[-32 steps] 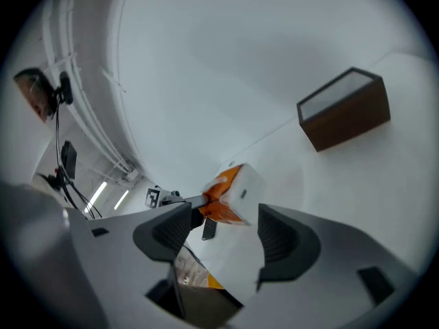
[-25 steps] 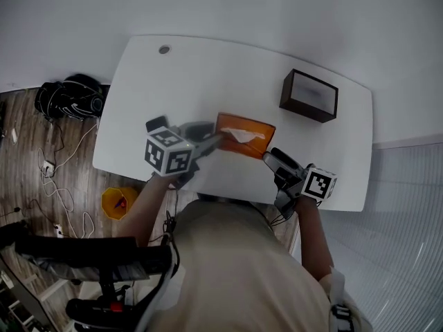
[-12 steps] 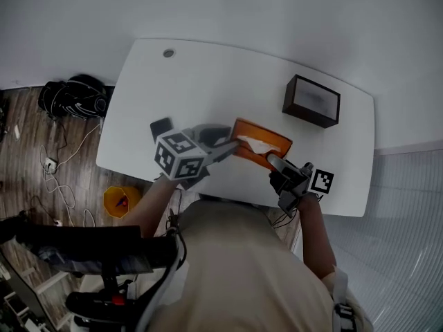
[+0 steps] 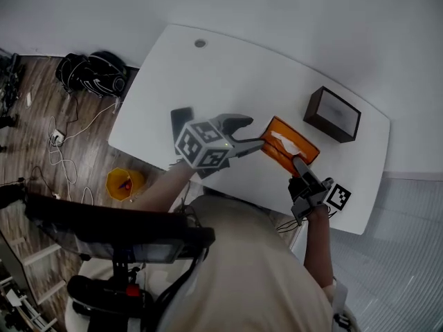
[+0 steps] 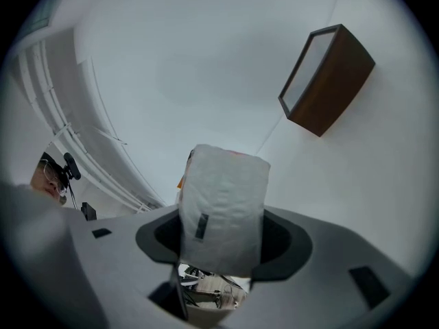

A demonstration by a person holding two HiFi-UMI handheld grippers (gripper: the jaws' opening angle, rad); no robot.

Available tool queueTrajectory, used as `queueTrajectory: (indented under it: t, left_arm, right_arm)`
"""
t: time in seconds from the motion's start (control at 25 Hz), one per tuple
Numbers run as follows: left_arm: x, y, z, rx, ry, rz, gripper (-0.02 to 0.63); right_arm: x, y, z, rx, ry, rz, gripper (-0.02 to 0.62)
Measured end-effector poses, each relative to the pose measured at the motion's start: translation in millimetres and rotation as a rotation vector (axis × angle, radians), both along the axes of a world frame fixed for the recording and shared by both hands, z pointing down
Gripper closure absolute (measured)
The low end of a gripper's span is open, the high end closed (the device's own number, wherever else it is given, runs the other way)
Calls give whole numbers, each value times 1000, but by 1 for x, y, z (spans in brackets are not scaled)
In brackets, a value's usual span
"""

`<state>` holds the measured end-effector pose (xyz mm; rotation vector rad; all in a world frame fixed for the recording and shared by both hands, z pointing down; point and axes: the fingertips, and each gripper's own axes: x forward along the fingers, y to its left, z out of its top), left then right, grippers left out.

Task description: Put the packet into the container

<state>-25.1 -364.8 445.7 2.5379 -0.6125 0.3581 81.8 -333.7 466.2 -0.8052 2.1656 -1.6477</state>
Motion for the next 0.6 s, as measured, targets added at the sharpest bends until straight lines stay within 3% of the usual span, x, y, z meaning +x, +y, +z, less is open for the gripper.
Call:
queueTrajectory:
  t: [0.36, 0.6]
  left_arm:
    - [-5, 13, 10, 24, 28, -87, 345]
    - [21, 12, 1, 9, 27, -46, 345]
  right_arm:
    - [5, 6, -2, 84, 29, -60, 334]
    - [54, 0, -23, 85, 111, 18, 334]
